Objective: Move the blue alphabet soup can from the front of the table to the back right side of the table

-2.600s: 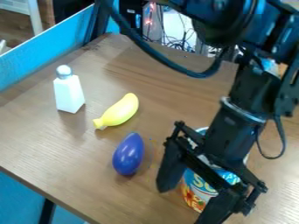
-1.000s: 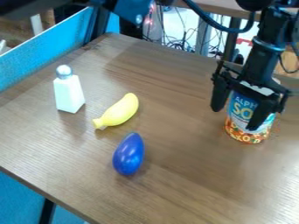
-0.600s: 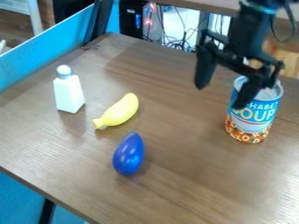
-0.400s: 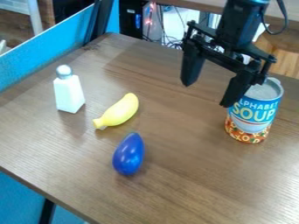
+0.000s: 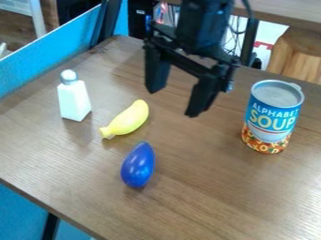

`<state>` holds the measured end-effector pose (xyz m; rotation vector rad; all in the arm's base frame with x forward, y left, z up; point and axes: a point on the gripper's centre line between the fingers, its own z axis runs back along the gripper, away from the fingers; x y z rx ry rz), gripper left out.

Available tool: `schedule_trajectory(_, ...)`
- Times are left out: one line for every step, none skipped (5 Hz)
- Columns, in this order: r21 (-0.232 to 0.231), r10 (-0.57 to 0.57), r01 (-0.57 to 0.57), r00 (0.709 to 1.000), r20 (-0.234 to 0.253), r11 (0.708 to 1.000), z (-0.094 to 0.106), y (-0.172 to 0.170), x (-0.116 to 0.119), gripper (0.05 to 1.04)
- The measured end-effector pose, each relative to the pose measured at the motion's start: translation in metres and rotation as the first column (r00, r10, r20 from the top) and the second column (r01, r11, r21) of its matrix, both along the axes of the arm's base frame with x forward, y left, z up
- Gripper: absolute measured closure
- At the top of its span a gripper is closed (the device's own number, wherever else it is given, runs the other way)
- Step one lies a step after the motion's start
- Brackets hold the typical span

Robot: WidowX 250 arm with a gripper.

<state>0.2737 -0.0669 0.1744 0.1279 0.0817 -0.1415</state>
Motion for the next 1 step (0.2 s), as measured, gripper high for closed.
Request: schedule_trajectory(-0.069,0.023,-0.022,1.0,0.017,0.997,-0.0082,0.0359,-0.0101,0.079)
